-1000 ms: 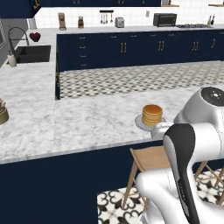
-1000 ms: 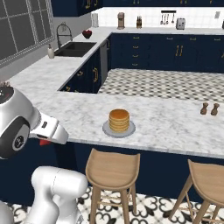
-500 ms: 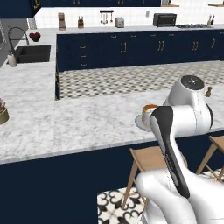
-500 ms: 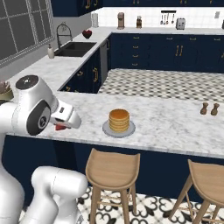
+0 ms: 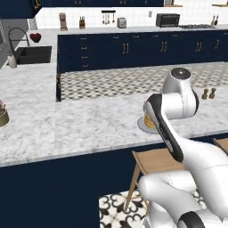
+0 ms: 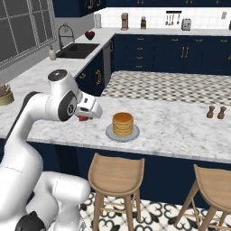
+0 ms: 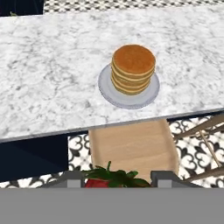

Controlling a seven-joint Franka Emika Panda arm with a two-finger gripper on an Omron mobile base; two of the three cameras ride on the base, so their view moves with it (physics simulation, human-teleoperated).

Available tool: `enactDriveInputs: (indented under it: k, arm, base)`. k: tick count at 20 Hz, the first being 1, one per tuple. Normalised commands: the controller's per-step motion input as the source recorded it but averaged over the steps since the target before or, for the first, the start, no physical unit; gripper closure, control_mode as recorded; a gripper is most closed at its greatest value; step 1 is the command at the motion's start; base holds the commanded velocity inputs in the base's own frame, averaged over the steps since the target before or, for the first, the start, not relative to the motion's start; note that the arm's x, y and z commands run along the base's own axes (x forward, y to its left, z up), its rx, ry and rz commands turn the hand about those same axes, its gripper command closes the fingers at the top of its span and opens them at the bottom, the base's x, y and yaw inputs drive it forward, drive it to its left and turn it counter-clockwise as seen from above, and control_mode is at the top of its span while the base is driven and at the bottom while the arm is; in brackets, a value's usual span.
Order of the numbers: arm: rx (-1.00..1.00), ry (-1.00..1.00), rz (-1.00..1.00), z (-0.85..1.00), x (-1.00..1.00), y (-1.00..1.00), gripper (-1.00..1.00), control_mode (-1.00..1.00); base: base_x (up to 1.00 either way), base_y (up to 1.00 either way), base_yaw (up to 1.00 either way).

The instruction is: Take the strawberry from the fridge and place it on top of the pancake, located on the dining counter.

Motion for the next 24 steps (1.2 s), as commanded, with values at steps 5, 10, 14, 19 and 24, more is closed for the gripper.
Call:
enactDriveInputs:
  k: [5,10,14,19,24]
  arm:
    - [0.01,0.00,0.00,0.00,1.00,-0.68,1.00,-1.00]
    - [0.00,0.00,0.00,-0.17,1.00,-0.42,1.00,-1.00]
    - [0.03,0.11,0.00,-0.42,1.00,-0.29,1.00,-1.00]
    - [0.00,0.04,0.00,-0.47,0.74,-0.02,1.00,-1.00]
    - [0.00,0.00,0.00,-0.35,0.50,-0.06,1.00,-1.00]
  base:
    - [0.00,0.00,0.00]
    - [0.00,0.00,0.00]
    - [0.00,0.00,0.00]
    - [0.00,0.00,0.00]
    - [0.00,0.00,0.00]
